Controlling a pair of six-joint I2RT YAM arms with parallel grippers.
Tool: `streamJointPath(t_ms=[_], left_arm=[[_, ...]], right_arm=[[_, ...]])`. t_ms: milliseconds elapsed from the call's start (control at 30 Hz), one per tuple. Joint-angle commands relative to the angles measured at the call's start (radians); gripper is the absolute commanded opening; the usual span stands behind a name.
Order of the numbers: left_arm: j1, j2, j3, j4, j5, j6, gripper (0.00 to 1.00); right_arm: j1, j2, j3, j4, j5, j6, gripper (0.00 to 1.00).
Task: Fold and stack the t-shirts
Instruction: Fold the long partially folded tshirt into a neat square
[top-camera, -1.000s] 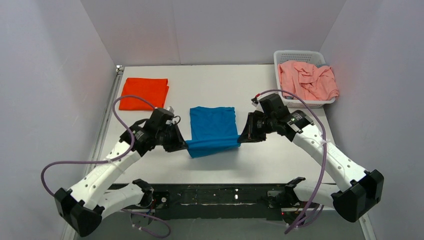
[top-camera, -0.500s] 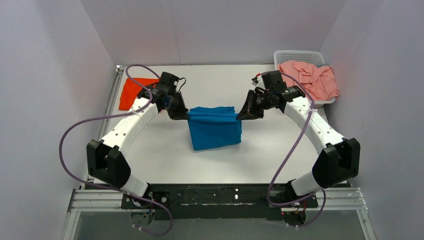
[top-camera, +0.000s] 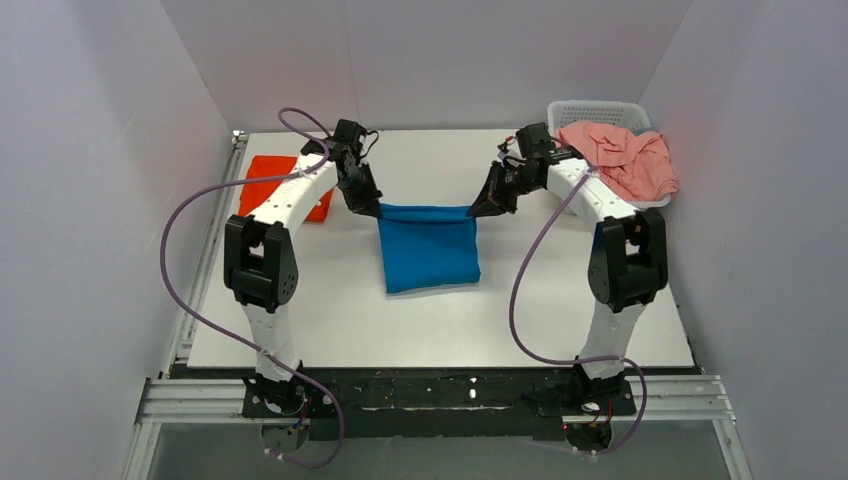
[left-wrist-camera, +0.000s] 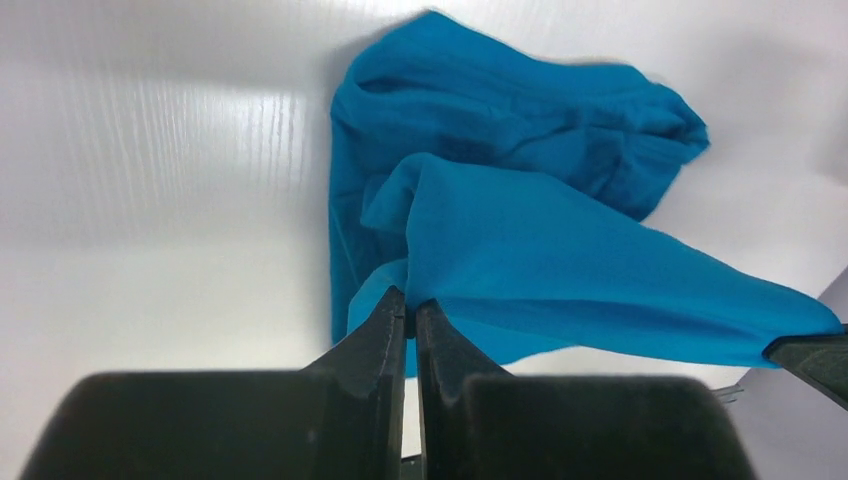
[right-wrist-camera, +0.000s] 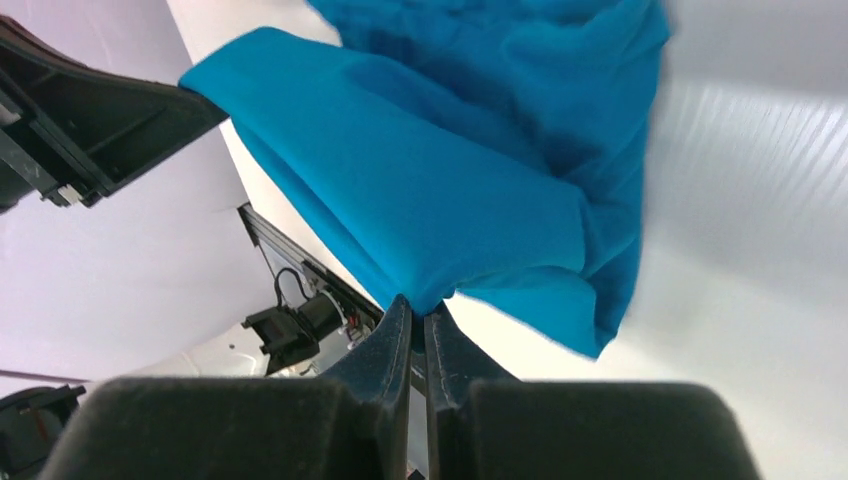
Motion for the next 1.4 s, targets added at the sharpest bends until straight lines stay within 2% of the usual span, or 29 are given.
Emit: streamJointPath(t_ms=[0, 233, 267, 300, 367, 400, 433, 467, 500, 533, 567, 633, 700, 733, 900, 1000, 1067, 1200, 1367], left_arm=[[0.045, 0.095, 0.070, -0.124, -0.061, 0.040, 0.00], [0.062, 0.275, 0.236, -0.185, -0.096, 0.042, 0.00], [0.067, 0.297, 0.256, -0.195, -0.081, 0.042, 0.06], [0.071, 0.315, 0.277, -0.209, -0.067, 0.041, 0.17], [0.071, 0.332, 0.301, -0.226, -0.077, 0.044, 0.30], [0.073, 0.334, 0.313, -0.227, -0.075, 0.045, 0.39], [0.074, 0.332, 0.339, -0.229, -0.068, 0.048, 0.59], [0.073, 0.326, 0.376, -0.246, -0.053, 0.047, 0.94], [0.072, 0.303, 0.393, -0.268, -0.039, 0.042, 0.98], [0.072, 0.246, 0.351, -0.265, -0.009, 0.025, 0.98], [0.067, 0.174, 0.272, -0.245, 0.040, 0.009, 0.98], [0.048, 0.055, 0.066, -0.139, 0.159, -0.039, 0.98], [0.003, -0.021, -0.094, 0.025, 0.266, -0.078, 0.98], [-0.088, -0.044, -0.247, 0.143, 0.306, -0.102, 0.98], [-0.103, -0.009, -0.327, 0.243, 0.364, -0.127, 0.98], [-0.107, 0.028, -0.343, 0.250, 0.396, -0.120, 0.98], [-0.110, 0.044, -0.350, 0.214, 0.394, -0.096, 0.98], [-0.110, 0.022, -0.431, 0.137, 0.305, -0.038, 0.98], [-0.110, 0.002, -0.514, 0.147, 0.279, -0.016, 0.98]], right_arm=[[-0.047, 0.137, 0.109, 0.023, -0.021, -0.004, 0.01], [-0.056, 0.372, 0.302, 0.003, 0.017, 0.020, 0.01], [-0.057, 0.386, 0.313, 0.006, 0.030, 0.025, 0.03], [-0.056, 0.399, 0.320, 0.017, 0.046, 0.032, 0.08], [-0.058, 0.423, 0.346, 0.042, 0.074, 0.041, 0.27], [-0.058, 0.431, 0.375, 0.044, 0.087, 0.043, 0.33], [-0.058, 0.473, 0.473, 0.000, 0.139, 0.030, 0.47], [-0.058, 0.509, 0.606, -0.101, 0.173, 0.008, 0.58], [-0.053, 0.516, 0.694, -0.178, 0.217, -0.035, 0.76], [-0.048, 0.451, 0.651, -0.183, 0.244, -0.077, 0.81], [-0.044, 0.341, 0.536, -0.151, 0.202, -0.109, 0.82], [-0.018, 0.131, 0.196, 0.013, 0.100, -0.105, 0.83], [0.014, 0.027, 0.005, 0.231, -0.071, -0.020, 0.83], [0.022, 0.146, 0.102, 0.256, -0.127, 0.034, 0.83], [0.029, 0.271, 0.154, 0.299, -0.152, 0.081, 0.83], [0.028, 0.377, 0.261, 0.301, -0.179, 0.110, 0.83], [0.026, 0.449, 0.371, 0.254, -0.136, 0.110, 0.82], [0.019, 0.573, 0.511, 0.207, -0.096, 0.134, 0.82], [0.017, 0.652, 0.490, 0.207, -0.092, 0.157, 0.82]])
